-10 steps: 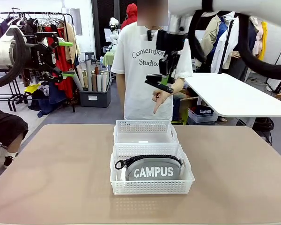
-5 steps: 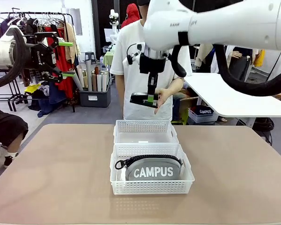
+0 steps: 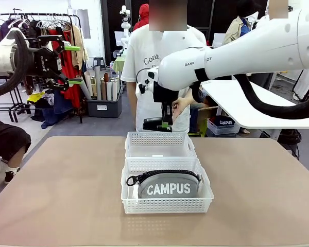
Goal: Distribute items into two baskets.
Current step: Place the picked Stapler into the Organizing basket as instructed by the person.
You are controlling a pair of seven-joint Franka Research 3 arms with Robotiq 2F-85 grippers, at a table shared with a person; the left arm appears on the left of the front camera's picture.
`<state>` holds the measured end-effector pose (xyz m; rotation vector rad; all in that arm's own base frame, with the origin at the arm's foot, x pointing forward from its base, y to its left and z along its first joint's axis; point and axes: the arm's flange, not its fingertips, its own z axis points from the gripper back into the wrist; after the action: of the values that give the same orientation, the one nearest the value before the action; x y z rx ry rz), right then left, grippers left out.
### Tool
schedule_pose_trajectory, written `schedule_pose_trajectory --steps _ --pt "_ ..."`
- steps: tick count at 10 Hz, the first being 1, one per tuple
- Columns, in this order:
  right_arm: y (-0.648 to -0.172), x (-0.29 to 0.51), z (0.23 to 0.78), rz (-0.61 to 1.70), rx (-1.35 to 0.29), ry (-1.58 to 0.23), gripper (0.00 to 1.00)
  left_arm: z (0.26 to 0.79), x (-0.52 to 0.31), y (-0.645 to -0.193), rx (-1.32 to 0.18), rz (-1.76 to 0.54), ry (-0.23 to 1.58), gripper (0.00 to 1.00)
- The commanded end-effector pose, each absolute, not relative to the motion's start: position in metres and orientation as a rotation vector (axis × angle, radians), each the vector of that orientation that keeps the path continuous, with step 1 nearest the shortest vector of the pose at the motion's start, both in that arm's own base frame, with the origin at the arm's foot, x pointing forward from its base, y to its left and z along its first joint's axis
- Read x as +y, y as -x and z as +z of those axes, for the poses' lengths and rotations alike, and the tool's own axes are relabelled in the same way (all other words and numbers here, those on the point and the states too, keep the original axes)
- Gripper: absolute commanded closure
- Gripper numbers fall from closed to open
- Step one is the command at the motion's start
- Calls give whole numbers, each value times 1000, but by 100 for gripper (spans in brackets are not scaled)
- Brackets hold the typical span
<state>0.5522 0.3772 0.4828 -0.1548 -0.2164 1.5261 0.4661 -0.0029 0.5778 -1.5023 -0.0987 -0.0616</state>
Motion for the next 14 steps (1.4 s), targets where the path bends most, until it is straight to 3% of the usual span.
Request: schedule_pose_trajectory --steps 1,5,9,14 --pt "-555 382 492 1533 -250 150 100 580 -2 -465 -90 -61 1507 0" --pt "-553 381 487 1530 -227 152 100 580 -2 -465 -90 -61 1507 0" --pt "-579 401 412 1656 -124 247 100 580 -2 -465 -90 -61 1507 0" --pt "-591 410 355 1636 -64 274 100 580 -2 -465 -90 -61 1507 0"
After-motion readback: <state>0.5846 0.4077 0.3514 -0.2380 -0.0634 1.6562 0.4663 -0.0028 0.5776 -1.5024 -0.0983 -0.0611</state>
